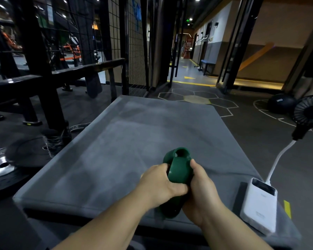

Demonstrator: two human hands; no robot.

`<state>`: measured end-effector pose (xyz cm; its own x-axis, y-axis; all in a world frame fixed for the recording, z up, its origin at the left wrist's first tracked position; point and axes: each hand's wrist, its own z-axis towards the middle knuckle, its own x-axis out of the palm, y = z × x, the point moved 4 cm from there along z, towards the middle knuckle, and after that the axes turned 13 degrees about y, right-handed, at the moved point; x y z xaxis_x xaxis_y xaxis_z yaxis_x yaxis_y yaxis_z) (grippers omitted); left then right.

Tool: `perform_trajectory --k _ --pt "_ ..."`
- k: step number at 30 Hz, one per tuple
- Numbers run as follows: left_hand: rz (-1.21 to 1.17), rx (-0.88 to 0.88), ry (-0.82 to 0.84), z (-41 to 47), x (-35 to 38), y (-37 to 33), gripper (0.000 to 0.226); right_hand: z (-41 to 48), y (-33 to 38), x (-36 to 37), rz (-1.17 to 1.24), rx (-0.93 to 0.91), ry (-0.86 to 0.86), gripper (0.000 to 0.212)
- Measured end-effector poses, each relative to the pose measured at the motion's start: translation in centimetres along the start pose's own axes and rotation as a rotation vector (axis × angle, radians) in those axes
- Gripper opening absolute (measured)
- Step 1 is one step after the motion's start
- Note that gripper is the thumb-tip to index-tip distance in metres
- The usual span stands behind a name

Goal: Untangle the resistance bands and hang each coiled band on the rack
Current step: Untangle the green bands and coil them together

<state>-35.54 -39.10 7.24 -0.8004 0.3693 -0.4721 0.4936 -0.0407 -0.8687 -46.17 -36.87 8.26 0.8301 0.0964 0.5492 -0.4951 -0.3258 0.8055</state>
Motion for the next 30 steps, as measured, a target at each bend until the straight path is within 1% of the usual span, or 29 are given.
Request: perform_trajectory --k 3,4,6,7,8,9,10,11,12,13,15,16,17,19,21,22,24,27,29,30 --pt "-0.055 0.052 0.02 0.1 -0.5 -0.3 0.039 0.2 -0.1 0.2 0.005 0.041 0.078 0.049" --pt "-0.082 0.077 0.016 0.0 -0.9 -0.5 0.035 0.3 0.2 0.2 -0.028 0.066 0.116 0.049" --pt "-0.243 0.133 0.034 -0.2 -1.7 -1.1 0.031 0.4 1.4 -0.3 -0.184 0.077 0.177 0.048" --pt "-0.335 0.154 0.039 -0.4 -2.3 -1.2 0.029 0.4 2.3 -0.9 -0.307 0.045 0.156 0.045" --pt "-0.401 0.155 0.047 -0.6 -3.0 -1.2 0.023 0.4 3.5 -1.7 -0.467 -0.008 0.099 0.041" --pt "-0.456 0.147 0.057 -0.7 -3.7 -1.2 0.02 0.3 4.8 -2.6 -0.661 -0.095 0.004 0.036" --pt "-0.49 0.138 0.074 -0.9 -4.3 -0.9 0.025 0.1 6.1 -3.4 -0.851 -0.214 -0.093 0.033" --pt "-0.529 0.128 0.088 -0.9 -4.8 -0.5 0.035 0.0 7.0 -4.0 -0.958 -0.328 -0.134 0.031" --pt "-0.576 0.116 0.112 -0.9 -5.0 0.0 0.042 0.1 7.5 -4.6 -0.996 -0.386 -0.116 0.034" --pt "-0.644 0.106 0.131 -0.9 -4.9 0.3 0.045 0.2 7.5 -4.9 -1.015 -0.378 -0.048 0.043" --pt "-0.767 0.095 0.178 -1.0 -4.4 0.7 0.048 0.7 6.4 -5.0 -0.981 -0.251 0.128 0.061" --pt "-0.816 0.103 0.198 -1.0 -4.2 0.8 0.048 0.9 5.6 -4.8 -0.887 -0.182 0.213 0.066" --pt "-0.858 0.116 0.21 -1.1 -4.0 0.7 0.047 0.9 4.8 -4.6 -0.758 -0.128 0.272 0.068" --pt "-0.91 0.143 0.231 -1.2 -3.9 0.8 0.048 0.9 3.7 -4.3 -0.561 -0.066 0.337 0.072" --pt "-0.941 0.164 0.244 -1.1 -4.1 0.9 0.062 0.5 3.2 -4.0 -0.484 -0.023 0.399 0.072" --pt "-0.957 0.182 0.252 -1.1 -4.2 0.9 0.068 0.4 3.2 -3.9 -0.478 -0.018 0.424 0.067" --pt "-0.986 0.222 0.24 -1.0 -4.6 0.9 0.069 0.1 3.3 -3.6 -0.497 -0.035 0.397 0.052" --pt "-1.014 0.235 0.209 -1.1 -5.1 0.9 0.07 0.4 3.4 -3.8 -0.541 -0.072 0.325 0.05" --pt "-1.032 0.252 0.207 -1.2 -5.3 0.9 0.069 0.6 3.2 -3.8 -0.491 -0.064 0.351 0.045" --pt "-1.04 0.263 0.205 -1.3 -5.4 0.9 0.068 0.7 3.2 -3.9 -0.432 -0.062 0.375 0.047"
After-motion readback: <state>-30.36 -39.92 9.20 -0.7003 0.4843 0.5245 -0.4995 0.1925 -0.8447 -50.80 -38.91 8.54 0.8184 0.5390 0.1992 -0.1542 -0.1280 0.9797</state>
